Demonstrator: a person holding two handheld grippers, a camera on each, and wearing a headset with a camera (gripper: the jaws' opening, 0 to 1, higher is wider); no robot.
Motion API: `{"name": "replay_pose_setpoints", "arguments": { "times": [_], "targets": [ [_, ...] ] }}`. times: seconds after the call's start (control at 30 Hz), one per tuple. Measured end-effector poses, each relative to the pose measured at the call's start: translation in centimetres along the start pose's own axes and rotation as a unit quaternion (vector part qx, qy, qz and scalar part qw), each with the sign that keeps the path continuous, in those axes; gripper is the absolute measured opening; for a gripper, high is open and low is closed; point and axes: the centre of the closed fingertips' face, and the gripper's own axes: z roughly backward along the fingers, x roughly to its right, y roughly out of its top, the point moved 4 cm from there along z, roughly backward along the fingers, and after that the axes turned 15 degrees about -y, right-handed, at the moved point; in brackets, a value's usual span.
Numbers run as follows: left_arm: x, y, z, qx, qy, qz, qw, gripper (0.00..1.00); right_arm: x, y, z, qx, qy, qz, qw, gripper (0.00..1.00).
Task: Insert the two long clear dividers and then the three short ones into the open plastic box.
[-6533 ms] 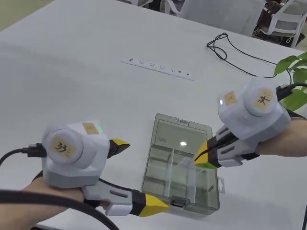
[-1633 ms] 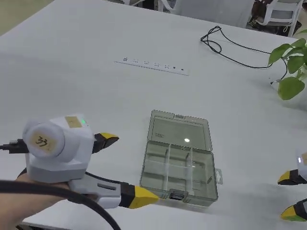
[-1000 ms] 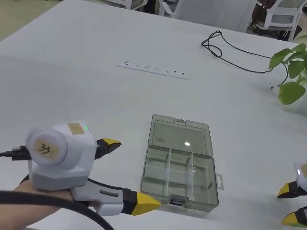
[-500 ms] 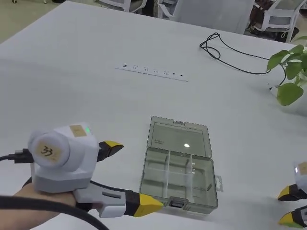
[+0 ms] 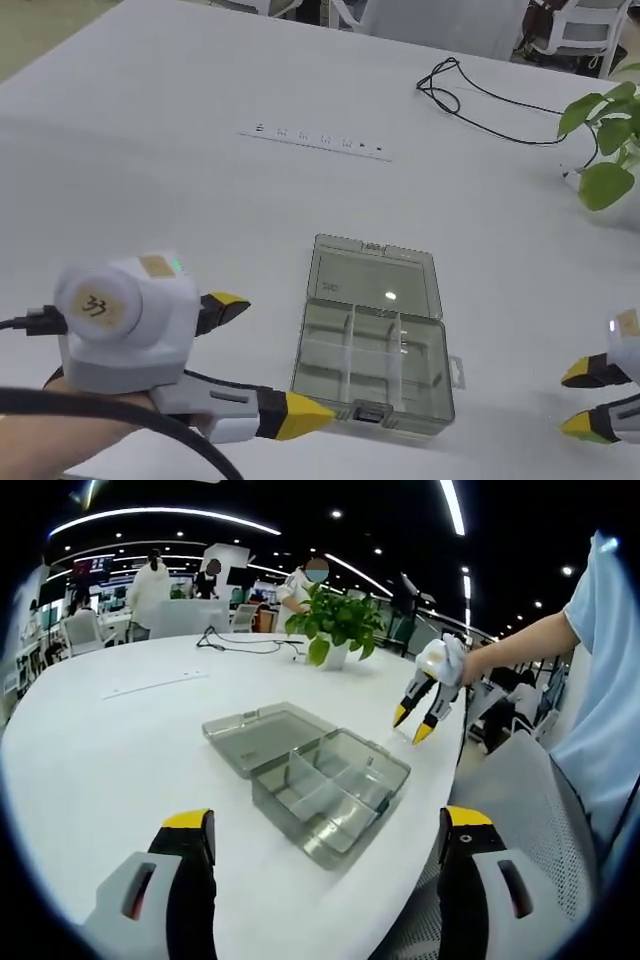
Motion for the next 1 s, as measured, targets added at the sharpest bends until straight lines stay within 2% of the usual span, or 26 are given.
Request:
{"name": "replay_pose_setpoints", "arguments": {
  "times": [0.1, 0.2, 0.23, 0.27, 0.37, 0.43, 0.47, 0.6, 0.63, 0.67, 0.7, 0.77, 0.8, 0.83, 0.9, 0.93, 0.97, 1.0],
  "targets": [
    [-0.2, 0.1, -0.1, 0.008, 0.005, 0.011, 0.9999, 0.92, 0.3, 1.5, 0.5, 0.019, -0.014, 0.006, 0.9997, 0.32],
    [-0.2, 0.3, -0.4, 0.014, 0.002, 0.019, 0.9997, 0.92, 0.4, 3.8, 1.3, 0.046, -0.027, 0.009, 0.9985, 0.32],
    [-0.1, 0.3, -0.5, 0.014, 0.0, 0.019, 0.9997, 0.92, 0.4, 4.2, 1.6, 0.049, -0.027, 0.007, 0.9984, 0.32],
    [-0.1, 0.3, -0.6, 0.012, -0.001, 0.021, 0.9997, 0.92, 0.5, 5.1, 1.8, 0.063, -0.037, 0.011, 0.9973, 0.32],
    [0.1, 0.5, -1.0, 0.015, -0.006, 0.025, 0.9996, 0.91, 0.6, 6.6, 2.3, 0.079, -0.051, 0.025, 0.9953, 0.32],
    [0.3, 0.5, -1.4, 0.014, -0.015, 0.033, 0.9992, 0.9, 0.5, 7.6, 2.6, 0.088, -0.051, 0.032, 0.9943, 0.32],
    [0.3, 0.6, -1.5, 0.015, -0.015, 0.032, 0.9992, 0.89, 0.6, 8.0, 2.7, 0.092, -0.061, 0.034, 0.9933, 0.32],
    [0.6, 1.0, -2.5, 0.014, -0.027, 0.043, 0.9986, 0.85, 0.4, 10.0, 3.2, 0.109, -0.067, 0.055, 0.9903, 0.32],
    [0.6, 1.1, -2.7, 0.014, -0.029, 0.049, 0.9983, 0.83, 0.3, 10.5, 3.4, 0.116, -0.069, 0.063, 0.9889, 0.32],
    [0.7, 1.2, -3.1, 0.013, -0.036, 0.053, 0.9978, 0.82, 0.6, 11.1, 3.5, 0.121, -0.083, 0.077, 0.9861, 0.32],
    [0.7, 1.2, -3.3, 0.011, -0.039, 0.055, 0.9977, 0.81, 0.4, 11.4, 3.5, 0.121, -0.081, 0.081, 0.986, 0.32],
    [0.7, 1.3, -3.7, 0.008, -0.04, 0.059, 0.9975, 0.79, 0.4, 12.6, 3.9, 0.132, -0.097, 0.103, 0.9811, 0.32],
    [0.9, 1.4, -4.0, 0.01, -0.047, 0.075, 0.996, 0.77, 0.1, 13.3, 4.0, 0.133, -0.101, 0.125, 0.9781, 0.32],
    [0.9, 1.4, -4.1, 0.011, -0.05, 0.078, 0.9957, 0.73, 0.1, 13.7, 4.1, 0.138, -0.111, 0.138, 0.9744, 0.32],
    [0.8, 1.8, -4.3, 0.022, -0.047, 0.087, 0.9949, 0.68, -0.3, 14.4, 4.2, 0.139, -0.117, 0.163, 0.9698, 0.32],
    [0.9, 2.0, -4.5, 0.029, -0.049, 0.096, 0.9937, 0.65, -0.6, 15.1, 4.3, 0.149, -0.124, 0.176, 0.9651, 0.32],
    [1.0, 2.2, -4.7, 0.037, -0.052, 0.111, 0.9918, 0.62, -0.9, 15.4, 4.3, 0.153, -0.125, 0.183, 0.963, 0.32],
    [1.1, 2.5, -4.9, 0.048, -0.06, 0.116, 0.9903, 0.6, -1.4, 15.7, 4.4, 0.151, -0.122, 0.184, 0.9637, 0.32]
  ]
}}
